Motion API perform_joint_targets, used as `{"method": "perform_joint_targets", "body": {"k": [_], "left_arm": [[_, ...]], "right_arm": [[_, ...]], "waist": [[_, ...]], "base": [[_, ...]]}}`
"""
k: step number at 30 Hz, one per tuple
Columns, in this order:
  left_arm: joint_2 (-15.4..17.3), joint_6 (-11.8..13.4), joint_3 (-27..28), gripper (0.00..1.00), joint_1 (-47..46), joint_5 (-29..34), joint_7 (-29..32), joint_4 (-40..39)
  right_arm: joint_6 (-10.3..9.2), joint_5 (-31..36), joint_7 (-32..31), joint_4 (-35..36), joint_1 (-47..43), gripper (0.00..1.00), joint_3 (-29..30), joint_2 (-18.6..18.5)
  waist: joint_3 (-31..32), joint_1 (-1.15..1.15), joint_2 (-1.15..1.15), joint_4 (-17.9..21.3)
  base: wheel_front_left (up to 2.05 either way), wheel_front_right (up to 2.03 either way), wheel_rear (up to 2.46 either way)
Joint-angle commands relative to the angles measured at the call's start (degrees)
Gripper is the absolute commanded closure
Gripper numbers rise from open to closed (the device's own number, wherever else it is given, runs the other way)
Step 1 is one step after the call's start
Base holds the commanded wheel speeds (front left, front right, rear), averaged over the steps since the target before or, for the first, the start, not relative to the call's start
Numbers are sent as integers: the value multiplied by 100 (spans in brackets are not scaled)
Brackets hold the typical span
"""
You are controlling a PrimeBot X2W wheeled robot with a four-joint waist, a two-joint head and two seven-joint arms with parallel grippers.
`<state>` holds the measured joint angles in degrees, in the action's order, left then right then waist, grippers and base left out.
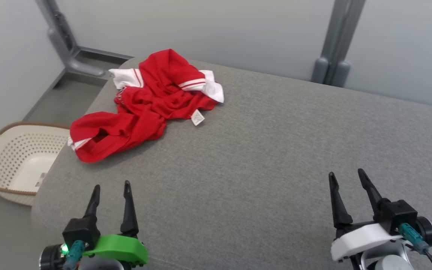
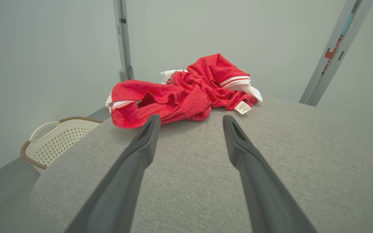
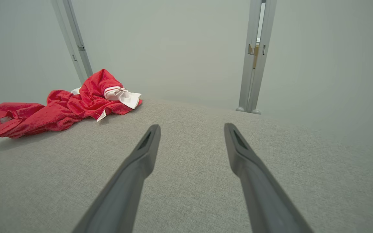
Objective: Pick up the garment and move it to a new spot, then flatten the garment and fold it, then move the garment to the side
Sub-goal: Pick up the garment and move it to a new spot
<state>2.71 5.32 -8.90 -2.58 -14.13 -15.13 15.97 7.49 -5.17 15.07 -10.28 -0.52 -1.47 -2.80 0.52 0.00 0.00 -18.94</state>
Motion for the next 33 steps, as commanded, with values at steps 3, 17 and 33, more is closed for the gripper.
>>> {"method": "perform_joint_targets", "body": {"k": [3,17,33], "left_arm": [[27,114,264,0,142,-72,-3,-221],[26,304,534,0,477,-210,-1,-632],[1216,-605,522,0,-2225,438,190,197]], "right_arm": [[-1,22,16,-83,284,0,-340,-18],[-2,43,17,-349,661,0,-816,-20],[-2,614,16,56,580,0,-294,-26]], "waist": [[-159,0,0,-1081],[-318,0,0,-1170],[-1011,0,0,-781]], "base": [[0,0,0],[0,0,0],[0,0,0]]}}
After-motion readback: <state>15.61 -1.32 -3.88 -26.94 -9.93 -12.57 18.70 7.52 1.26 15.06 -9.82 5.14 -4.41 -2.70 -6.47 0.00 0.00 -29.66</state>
